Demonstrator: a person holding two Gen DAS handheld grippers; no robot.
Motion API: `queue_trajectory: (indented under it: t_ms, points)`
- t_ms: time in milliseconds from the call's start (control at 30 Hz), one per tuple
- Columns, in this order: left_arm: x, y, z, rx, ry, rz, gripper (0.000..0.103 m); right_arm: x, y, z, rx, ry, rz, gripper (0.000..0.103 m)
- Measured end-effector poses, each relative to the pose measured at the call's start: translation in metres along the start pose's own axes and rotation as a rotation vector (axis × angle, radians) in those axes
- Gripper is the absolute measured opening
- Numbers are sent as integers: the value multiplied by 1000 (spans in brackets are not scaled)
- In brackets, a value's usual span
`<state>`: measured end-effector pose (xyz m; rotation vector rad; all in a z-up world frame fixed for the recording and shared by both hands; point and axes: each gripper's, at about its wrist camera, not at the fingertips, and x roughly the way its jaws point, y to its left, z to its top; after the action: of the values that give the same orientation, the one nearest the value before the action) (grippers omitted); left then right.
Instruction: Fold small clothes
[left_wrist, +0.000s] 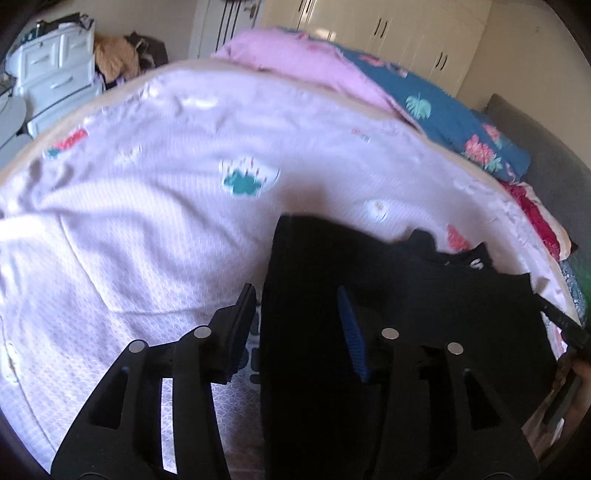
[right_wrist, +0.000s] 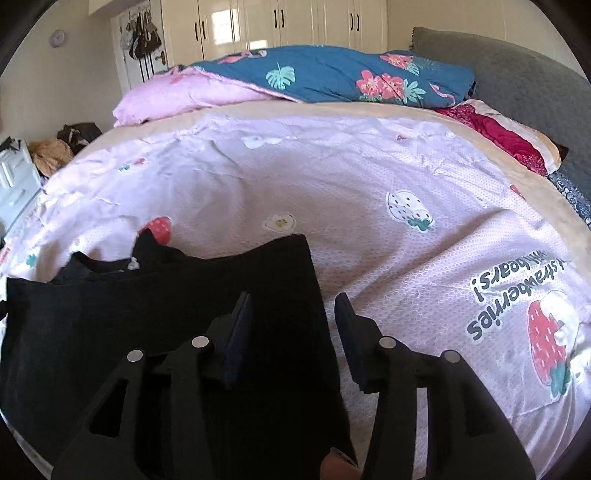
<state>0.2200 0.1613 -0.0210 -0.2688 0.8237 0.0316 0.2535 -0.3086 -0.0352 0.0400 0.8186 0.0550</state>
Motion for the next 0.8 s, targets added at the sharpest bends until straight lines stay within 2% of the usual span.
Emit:
queue_trajectory:
  t_ms: [33,100,167,200,300,533,633,800]
  points:
    - [3,0,-1,2,8,-4,38,2,0,0,1,5,9,44]
    - [5,-2,-3,5,16,-30,38,4,1,-1,-2,15,25,37]
    - [4,-4,-3,17,9,-27,25,5,1,-2,-4,18,32,13]
    - [2,-5,-3,23,-1,-29,15,4,1,-2,0,14,37,9]
    - [-3,-6,-1,27,-21,-31,4,-6,-3,-1,24,-11,49,8]
    - [-38,-17,7,78,-155,-10,3,-43,-12,12,73,-159,84,7]
    - [-30,-16,7,83,-141,17,3,-41,-16,14,94,-174,64,7]
    - [-16,-14,6,80,-99,31,3,-23,-18,10,111,-124,40,7]
